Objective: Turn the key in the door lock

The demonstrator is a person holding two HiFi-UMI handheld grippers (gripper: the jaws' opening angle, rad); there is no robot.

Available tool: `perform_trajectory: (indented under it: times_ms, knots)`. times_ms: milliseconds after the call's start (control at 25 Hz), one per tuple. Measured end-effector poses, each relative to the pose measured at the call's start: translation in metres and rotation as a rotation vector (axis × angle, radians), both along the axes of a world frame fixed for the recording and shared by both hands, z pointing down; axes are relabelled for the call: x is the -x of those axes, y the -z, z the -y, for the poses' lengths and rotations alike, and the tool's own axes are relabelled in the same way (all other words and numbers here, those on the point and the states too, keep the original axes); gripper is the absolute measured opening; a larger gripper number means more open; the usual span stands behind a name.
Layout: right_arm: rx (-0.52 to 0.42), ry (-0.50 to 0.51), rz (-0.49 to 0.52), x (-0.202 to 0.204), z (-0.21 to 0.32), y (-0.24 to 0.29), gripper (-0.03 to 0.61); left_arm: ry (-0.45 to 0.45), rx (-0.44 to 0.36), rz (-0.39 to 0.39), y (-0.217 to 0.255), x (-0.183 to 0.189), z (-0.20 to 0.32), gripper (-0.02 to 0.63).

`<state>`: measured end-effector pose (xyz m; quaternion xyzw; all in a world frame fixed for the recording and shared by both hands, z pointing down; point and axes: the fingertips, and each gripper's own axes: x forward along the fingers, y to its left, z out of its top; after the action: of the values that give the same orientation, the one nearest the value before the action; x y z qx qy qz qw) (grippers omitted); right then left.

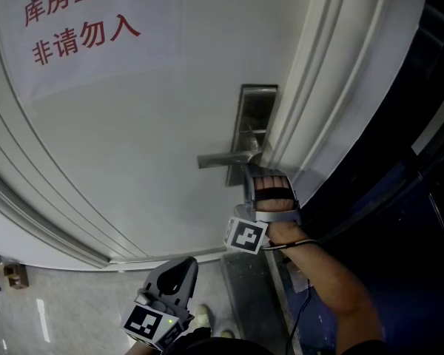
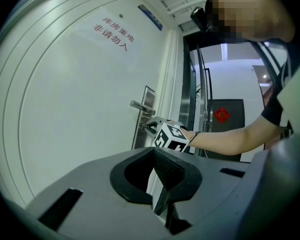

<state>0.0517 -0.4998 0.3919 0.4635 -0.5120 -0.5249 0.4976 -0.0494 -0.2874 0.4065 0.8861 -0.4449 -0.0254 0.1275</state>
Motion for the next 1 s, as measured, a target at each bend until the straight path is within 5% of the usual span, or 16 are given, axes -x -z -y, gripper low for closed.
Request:
perform_trajectory:
  times_ms: [600, 1000]
  knots:
    - [-0.024, 0.052, 0.013, 0.001, -0.043, 0.005, 0.023, -0.016, -0.023, 0.001, 0.011, -0.011, -0.014, 0.003]
    - [0.059, 0.11, 0.151, -0.007, -0.111, 0.006, 0.02, -0.038, -0.061, 0.013, 0.025, -0.036, -0.034, 0.003]
